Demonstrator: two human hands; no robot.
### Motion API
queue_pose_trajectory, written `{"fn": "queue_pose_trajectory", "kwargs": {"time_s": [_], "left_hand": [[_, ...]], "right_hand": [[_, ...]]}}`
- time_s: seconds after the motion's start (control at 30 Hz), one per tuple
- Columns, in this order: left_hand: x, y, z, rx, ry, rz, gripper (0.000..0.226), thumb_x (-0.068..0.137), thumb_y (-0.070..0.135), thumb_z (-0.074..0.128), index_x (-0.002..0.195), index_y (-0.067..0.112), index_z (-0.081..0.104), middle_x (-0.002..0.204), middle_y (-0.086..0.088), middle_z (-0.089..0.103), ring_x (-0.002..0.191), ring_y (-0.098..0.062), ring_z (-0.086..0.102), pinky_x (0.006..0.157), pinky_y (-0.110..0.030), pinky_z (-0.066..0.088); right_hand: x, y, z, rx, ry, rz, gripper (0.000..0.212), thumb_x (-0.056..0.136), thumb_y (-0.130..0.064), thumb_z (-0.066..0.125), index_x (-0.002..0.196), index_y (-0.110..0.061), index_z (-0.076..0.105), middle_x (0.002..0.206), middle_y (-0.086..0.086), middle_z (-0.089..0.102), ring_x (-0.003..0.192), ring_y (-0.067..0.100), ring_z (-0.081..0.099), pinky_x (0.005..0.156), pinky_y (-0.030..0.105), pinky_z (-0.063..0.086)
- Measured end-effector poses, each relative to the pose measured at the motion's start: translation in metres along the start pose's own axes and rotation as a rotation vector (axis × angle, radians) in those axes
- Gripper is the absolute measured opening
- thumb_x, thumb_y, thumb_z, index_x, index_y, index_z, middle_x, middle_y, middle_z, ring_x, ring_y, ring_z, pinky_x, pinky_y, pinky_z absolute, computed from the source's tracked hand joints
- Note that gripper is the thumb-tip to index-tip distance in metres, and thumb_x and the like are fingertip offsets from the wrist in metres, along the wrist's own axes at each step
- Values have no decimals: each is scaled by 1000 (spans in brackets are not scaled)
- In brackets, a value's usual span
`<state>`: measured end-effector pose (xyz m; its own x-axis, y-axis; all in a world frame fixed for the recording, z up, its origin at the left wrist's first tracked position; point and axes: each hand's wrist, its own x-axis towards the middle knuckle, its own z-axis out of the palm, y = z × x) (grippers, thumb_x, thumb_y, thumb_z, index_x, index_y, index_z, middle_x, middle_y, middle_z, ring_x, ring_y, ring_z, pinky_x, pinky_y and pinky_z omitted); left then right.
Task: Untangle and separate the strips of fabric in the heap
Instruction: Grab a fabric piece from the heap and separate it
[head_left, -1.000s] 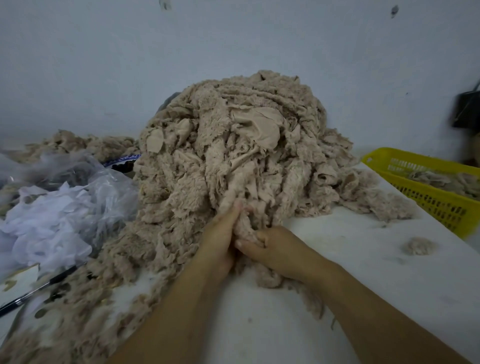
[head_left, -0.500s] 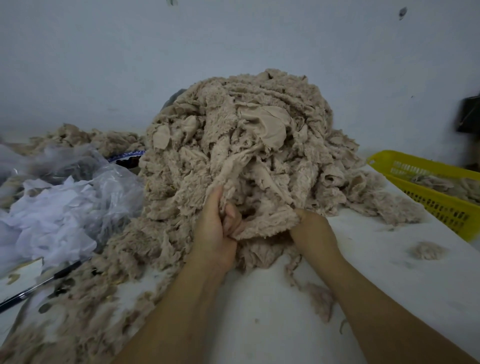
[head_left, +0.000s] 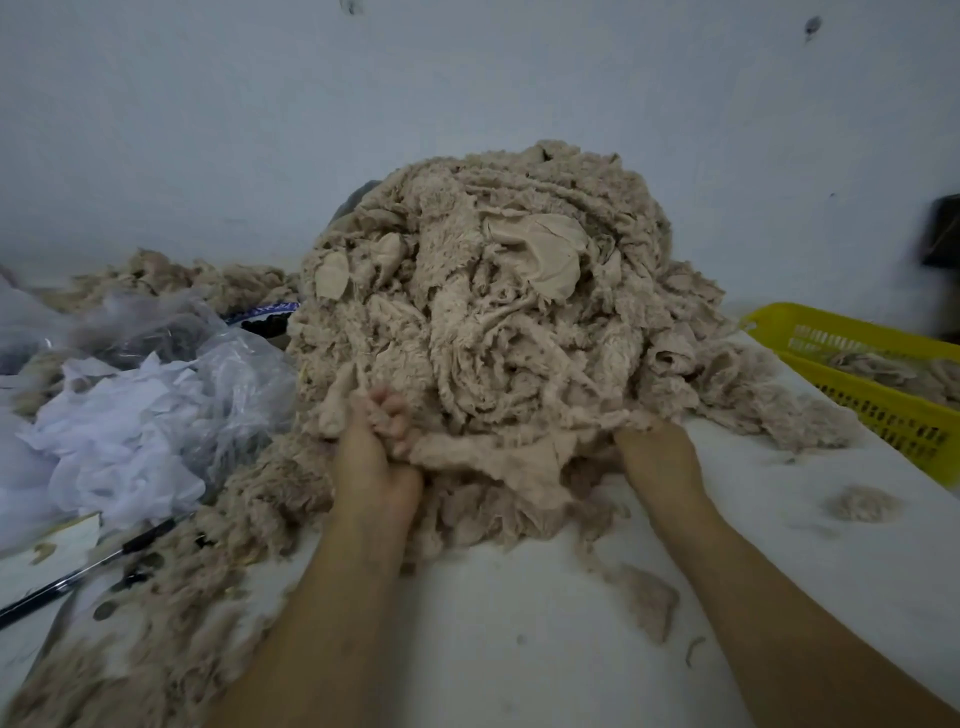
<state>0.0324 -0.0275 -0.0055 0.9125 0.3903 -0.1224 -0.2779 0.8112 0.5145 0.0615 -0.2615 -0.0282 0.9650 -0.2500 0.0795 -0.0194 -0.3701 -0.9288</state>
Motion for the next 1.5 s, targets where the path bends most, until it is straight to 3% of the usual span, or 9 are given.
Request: {"fn": "queue_pose_trajectory", "kwargs": {"time_s": [0.23, 0.4, 0.53, 0.67, 0.97, 1.03, 1.17, 1.3, 1.5], "left_hand": [[-20, -21, 9, 520, -223, -84, 36, 108, 33, 38, 100, 8, 62, 71, -1, 60, 37, -6, 26, 35, -18, 24], [-38, -37, 12, 1176, -396, 106, 28, 94, 52, 58, 84, 35, 78, 89, 20, 75, 70, 2, 67, 59, -9, 47], [-50, -49, 11, 1364, -655, 126, 8, 87, 45, 71, 82, 51, 69, 82, 40, 67, 81, 20, 62, 63, 1, 43], [-42, -47, 6, 1147, -496, 72, 12, 88, 33, 75, 87, 45, 73, 94, 21, 75, 93, -2, 71, 79, -18, 57], [-36, -16, 16, 527, -343, 57, 12, 83, 33, 71, 77, 26, 80, 78, -1, 76, 62, -12, 72, 47, -23, 54], [-29, -10, 12, 464, -235, 36, 17, 85, 32, 70, 79, 21, 82, 83, -3, 77, 67, -14, 73, 52, -25, 56], [-30, -26, 14, 533, -133, 3, 34, 86, 25, 71, 110, 1, 72, 101, -13, 76, 93, -25, 74, 68, -31, 60], [-33, -28, 17, 456, -198, -12, 31, 92, 21, 63, 114, 0, 70, 106, -14, 75, 100, -25, 73, 71, -28, 59], [-38, -25, 18, 486, -346, -46, 47, 90, 45, 59, 116, 9, 73, 121, -16, 70, 113, -30, 67, 93, -42, 54]], "right_hand": [[-4, -7, 8, 128, -87, 48, 30, 96, -14, 47, 122, -19, 61, 70, 4, 58, 45, 8, 49, 40, 19, 35], [-8, -15, 9, 222, -45, 142, 24, 94, -6, 41, 73, -14, 46, 66, 8, 44, 59, 21, 40, 58, 31, 30], [-18, -21, 15, 194, -99, 134, 23, 95, -9, 41, 74, -16, 42, 70, 7, 45, 62, 20, 43, 55, 31, 32], [-16, -21, 19, 272, -128, 178, 24, 97, -9, 36, 83, -10, 56, 60, 7, 60, 57, 22, 53, 57, 33, 43], [2, -10, 6, 786, -72, 326, 58, 99, -20, 34, 59, -16, 75, 65, 2, 71, 59, 17, 64, 51, 29, 53], [9, -4, 0, 612, -32, 273, 52, 101, -22, 34, 73, -10, 76, 83, 9, 74, 77, 24, 63, 73, 35, 54], [-15, -6, 16, -113, -321, -322, 20, 97, -27, 55, 78, -26, 62, 79, -9, 65, 65, -1, 55, 54, 8, 40], [-37, -9, 32, -536, -647, -705, 22, 92, -46, 58, 108, -31, 57, 102, -12, 52, 88, 1, 48, 72, 22, 43], [-41, -30, 16, -227, -331, -725, 34, 85, -50, 40, 109, -32, 56, 98, -20, 40, 81, 0, 47, 69, 21, 41]]}}
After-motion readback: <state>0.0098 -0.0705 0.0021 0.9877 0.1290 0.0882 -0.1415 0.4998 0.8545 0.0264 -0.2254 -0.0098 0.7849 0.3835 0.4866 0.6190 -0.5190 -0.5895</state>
